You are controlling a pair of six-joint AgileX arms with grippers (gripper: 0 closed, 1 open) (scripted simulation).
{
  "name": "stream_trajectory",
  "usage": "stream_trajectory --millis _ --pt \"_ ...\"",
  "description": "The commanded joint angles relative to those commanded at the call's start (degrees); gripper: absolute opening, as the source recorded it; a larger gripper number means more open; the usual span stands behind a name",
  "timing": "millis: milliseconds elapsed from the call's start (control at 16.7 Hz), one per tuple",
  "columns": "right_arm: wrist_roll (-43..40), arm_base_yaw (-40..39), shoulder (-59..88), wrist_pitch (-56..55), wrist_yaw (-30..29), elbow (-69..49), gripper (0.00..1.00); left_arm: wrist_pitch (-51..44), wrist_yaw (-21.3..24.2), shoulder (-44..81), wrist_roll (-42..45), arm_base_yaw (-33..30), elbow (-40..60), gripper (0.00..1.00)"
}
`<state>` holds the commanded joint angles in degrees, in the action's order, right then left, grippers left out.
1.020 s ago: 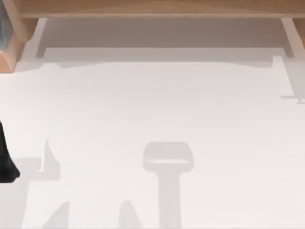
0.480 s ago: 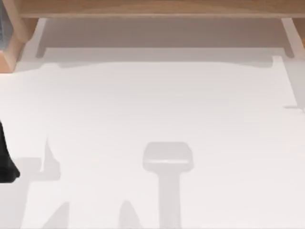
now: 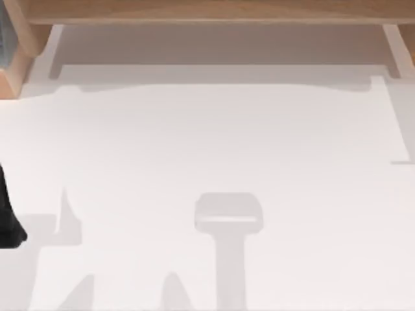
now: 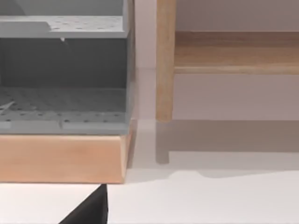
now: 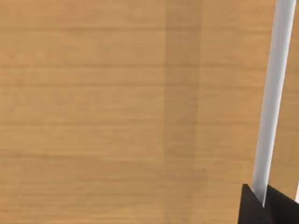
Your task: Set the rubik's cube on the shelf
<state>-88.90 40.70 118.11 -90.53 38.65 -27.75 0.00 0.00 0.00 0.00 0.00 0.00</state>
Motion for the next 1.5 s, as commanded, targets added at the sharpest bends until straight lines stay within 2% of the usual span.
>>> stream_trajectory --millis 60,840,1500 --pt "0.0 0.0 0.0 0.0 0.0 0.0 0.0 0.0 0.0 0.0 0.0 0.0 0.0 1.0" --pt "0.0 0.0 0.0 0.0 0.0 0.0 0.98 0.0 0.0 0.0 0.0 0.0 0.0 1.0" --pt "-0.03 0.54 -0.25 -0.58 0.56 0.65 1.0 0.0 0.0 0.0 0.0 0.0 0.0 1.0"
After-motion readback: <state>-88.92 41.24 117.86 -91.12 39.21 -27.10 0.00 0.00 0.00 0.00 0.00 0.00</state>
